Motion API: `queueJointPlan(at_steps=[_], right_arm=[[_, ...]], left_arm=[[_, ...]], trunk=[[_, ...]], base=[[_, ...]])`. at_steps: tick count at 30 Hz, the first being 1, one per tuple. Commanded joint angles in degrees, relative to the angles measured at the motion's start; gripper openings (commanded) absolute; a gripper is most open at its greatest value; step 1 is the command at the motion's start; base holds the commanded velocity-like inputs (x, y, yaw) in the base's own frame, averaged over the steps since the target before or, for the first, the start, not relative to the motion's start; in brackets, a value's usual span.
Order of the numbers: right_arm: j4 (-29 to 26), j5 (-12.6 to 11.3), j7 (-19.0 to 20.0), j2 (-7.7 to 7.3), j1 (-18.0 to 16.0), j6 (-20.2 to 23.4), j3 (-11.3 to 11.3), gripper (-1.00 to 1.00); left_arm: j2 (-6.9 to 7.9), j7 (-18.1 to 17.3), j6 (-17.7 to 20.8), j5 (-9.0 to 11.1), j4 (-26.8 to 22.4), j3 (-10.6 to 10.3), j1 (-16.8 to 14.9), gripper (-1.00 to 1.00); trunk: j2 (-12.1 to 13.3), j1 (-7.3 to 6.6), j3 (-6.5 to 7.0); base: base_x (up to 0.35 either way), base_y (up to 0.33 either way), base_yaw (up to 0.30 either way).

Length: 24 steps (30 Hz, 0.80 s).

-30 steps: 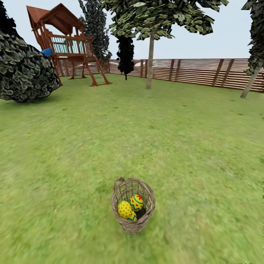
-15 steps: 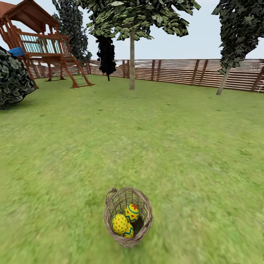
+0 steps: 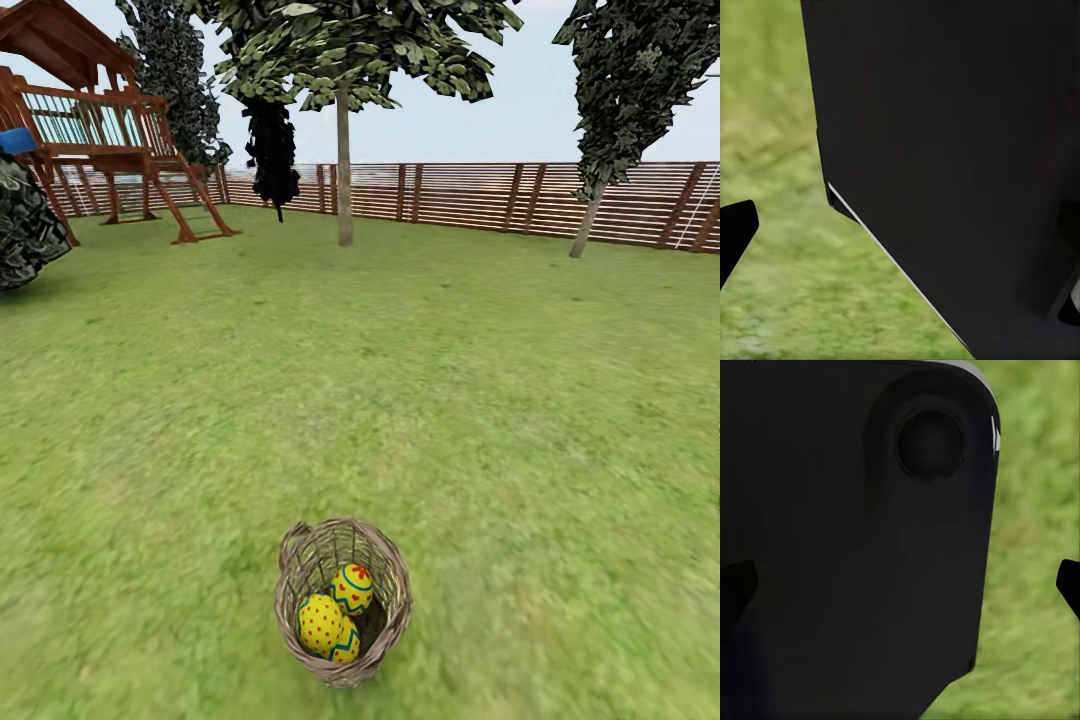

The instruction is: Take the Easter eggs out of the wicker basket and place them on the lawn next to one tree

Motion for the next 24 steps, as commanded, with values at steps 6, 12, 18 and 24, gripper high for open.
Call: queueJointPlan(at_steps=[6, 12, 18, 24], right_arm=[[-0.5, 0.1, 0.0, -0.41, 0.0, -0.3, -0.1, 1.00], [-12.3, 0.0, 0.1, -2.60, -0.2, 0.2, -0.4, 1.00], [-37.2, -0.7, 0.4, -6.34, -0.3, 14.7, -1.2, 1.00], [-66.3, -0.8, 0.5, -6.97, -1.7, 38.7, -8.8, 1.00]], left_arm=[[0.13, 0.2, -0.6, 0.1, -0.2, 0.5, 0.0, 1.00], [2.87, 0.2, -0.1, -0.1, -6.9, 0.8, -0.3, 1.00], [6.90, -0.1, 3.7, 0.1, -22.4, 1.5, -3.9, 1.00], [7.30, -0.2, 22.3, 0.2, -36.0, 5.7, -17.5, 1.00]], trunk=[[0.0, 0.00, -0.03], [0.0, 0.00, -0.03], [0.0, 0.00, -0.03], [0.0, 0.00, -0.03]], base=[[0.000, 0.000, 0.000], [0.000, 0.000, 0.000], [0.000, 0.000, 0.000], [0.000, 0.000, 0.000]])
